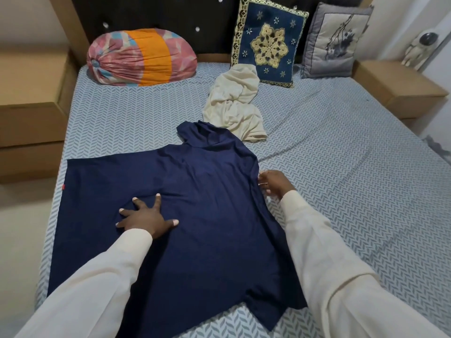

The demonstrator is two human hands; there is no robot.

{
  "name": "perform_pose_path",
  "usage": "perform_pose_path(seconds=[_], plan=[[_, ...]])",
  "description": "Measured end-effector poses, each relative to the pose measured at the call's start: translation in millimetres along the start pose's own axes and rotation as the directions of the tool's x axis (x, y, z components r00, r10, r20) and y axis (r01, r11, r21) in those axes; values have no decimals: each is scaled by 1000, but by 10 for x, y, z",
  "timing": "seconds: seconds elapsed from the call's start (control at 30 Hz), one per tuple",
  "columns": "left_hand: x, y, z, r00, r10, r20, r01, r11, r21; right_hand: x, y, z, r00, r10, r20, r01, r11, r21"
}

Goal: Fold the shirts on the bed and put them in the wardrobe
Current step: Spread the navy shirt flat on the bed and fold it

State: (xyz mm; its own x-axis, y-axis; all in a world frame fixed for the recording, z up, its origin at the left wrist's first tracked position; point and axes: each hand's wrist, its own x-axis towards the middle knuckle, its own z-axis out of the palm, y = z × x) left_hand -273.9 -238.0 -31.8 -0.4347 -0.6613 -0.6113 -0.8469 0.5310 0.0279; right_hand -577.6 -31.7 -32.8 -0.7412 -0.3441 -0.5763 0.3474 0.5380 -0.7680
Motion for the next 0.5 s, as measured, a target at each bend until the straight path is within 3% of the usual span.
perform_pose_path(seconds=[0.1,0.17,0.27,0.33,0.4,0.5], plan=[[93,-66,-11,999,-25,-25,24,999,-40,-13,35,-109,972,130,194,-77,963,-258],[133,-79,31,999,-31,-35,29,999,-41,62,90,-158,976,100,193,-21,926,-376],[185,-96,75,996,-48,-68,46,998,-44,274,204,-226,994,-90,-62,81,988,-133],[219,-123,75,996,-52,-77,48,998,-47,230,176,-247,980,-114,-161,111,993,-29],[231,-150,70,996,-40,-76,36,998,-54,14,123,-268,998,2,-62,-3,1000,-22],[254,-211,41,996,-32,-88,26,997,-68,-129,157,-404,977,177,121,-149,966,-211]])
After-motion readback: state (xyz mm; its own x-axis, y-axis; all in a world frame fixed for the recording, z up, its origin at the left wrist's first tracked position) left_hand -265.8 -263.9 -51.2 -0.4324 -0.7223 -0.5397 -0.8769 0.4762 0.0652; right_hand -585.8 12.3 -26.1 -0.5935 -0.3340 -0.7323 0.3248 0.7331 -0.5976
